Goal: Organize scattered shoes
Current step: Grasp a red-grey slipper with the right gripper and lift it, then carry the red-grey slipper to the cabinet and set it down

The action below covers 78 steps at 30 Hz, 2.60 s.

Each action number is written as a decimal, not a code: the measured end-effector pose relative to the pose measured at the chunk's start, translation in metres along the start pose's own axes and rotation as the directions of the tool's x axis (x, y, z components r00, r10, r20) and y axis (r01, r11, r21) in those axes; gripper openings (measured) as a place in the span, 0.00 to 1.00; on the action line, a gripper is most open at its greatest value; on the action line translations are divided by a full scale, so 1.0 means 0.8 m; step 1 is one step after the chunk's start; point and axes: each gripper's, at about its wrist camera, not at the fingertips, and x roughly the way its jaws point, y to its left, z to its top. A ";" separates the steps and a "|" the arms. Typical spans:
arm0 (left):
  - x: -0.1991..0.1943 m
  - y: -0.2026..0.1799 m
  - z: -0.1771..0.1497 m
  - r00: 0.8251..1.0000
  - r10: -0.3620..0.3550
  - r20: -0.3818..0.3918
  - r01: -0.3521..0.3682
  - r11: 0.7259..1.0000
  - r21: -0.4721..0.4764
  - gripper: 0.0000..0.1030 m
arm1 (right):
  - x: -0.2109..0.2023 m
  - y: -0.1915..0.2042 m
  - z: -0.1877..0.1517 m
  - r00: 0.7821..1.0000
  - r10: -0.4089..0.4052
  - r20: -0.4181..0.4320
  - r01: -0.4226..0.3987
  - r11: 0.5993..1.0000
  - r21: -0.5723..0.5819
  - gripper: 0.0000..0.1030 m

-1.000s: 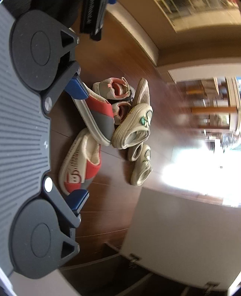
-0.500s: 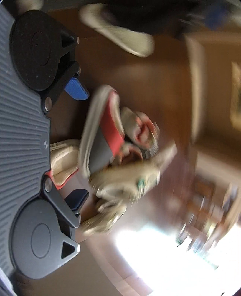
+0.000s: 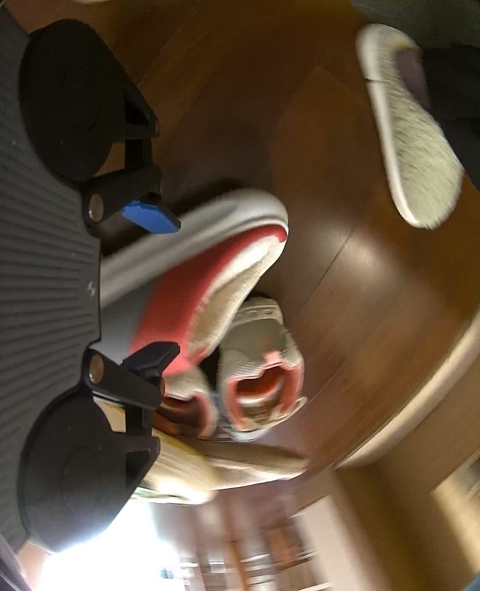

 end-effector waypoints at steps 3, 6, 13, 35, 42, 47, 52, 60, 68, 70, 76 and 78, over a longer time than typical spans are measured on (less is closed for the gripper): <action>0.004 0.006 0.000 1.000 0.002 -0.007 -0.002 1.000 -0.007 0.99 | 0.025 -0.025 0.015 0.999 0.040 -0.016 -0.042 0.989 -0.144 0.51; 0.008 0.018 0.000 1.000 -0.004 -0.025 0.003 0.999 -0.038 0.99 | 0.060 0.070 -0.011 0.994 0.066 -0.082 -0.086 0.961 -0.263 0.40; -0.005 0.031 0.003 0.999 -0.033 0.005 0.033 0.996 -0.081 0.99 | 0.028 0.098 -0.010 0.995 0.075 -0.071 -0.088 0.973 -0.213 0.12; -0.068 -0.101 -0.018 0.981 -0.148 0.122 0.119 0.968 0.219 0.99 | -0.212 0.164 -0.343 0.975 0.038 -0.221 0.220 0.023 0.975 0.12; -0.052 -0.137 -0.021 0.988 -0.117 0.102 0.087 0.961 0.261 0.99 | -0.087 0.271 -0.423 0.924 0.180 -0.337 0.363 -0.138 0.921 0.63; -0.045 -0.166 -0.018 0.978 -0.162 0.130 0.114 0.943 0.314 0.99 | -0.135 0.342 -0.419 0.918 0.009 -0.396 0.358 -0.445 0.821 0.92; -0.033 -0.224 -0.030 0.958 -0.251 0.142 0.158 0.869 0.469 0.99 | -0.118 0.415 -0.394 0.930 0.008 -0.367 0.314 -0.535 0.785 0.95; -0.016 -0.263 -0.044 0.965 -0.244 0.098 0.153 0.825 0.544 0.99 | -0.051 0.418 -0.405 0.859 0.098 -0.503 0.497 -0.395 0.773 0.91; -0.002 -0.284 -0.046 0.957 -0.268 0.110 0.154 0.792 0.590 0.99 | -0.047 0.400 -0.468 0.802 0.167 -0.574 0.561 -0.541 0.626 0.85; 0.003 -0.295 -0.049 0.950 -0.291 0.115 0.163 0.772 0.614 0.99 | -0.047 0.400 -0.470 0.799 0.181 -0.574 0.566 -0.551 0.613 0.85; 0.037 -0.331 -0.055 0.934 -0.325 0.150 0.141 0.718 0.682 0.99 | -0.036 0.384 -0.469 0.777 0.242 -0.581 0.591 -0.598 0.541 0.90; 0.055 -0.348 -0.053 0.927 -0.340 0.158 0.128 0.684 0.719 0.99 | -0.031 0.379 -0.470 0.775 0.257 -0.577 0.601 -0.584 0.546 0.94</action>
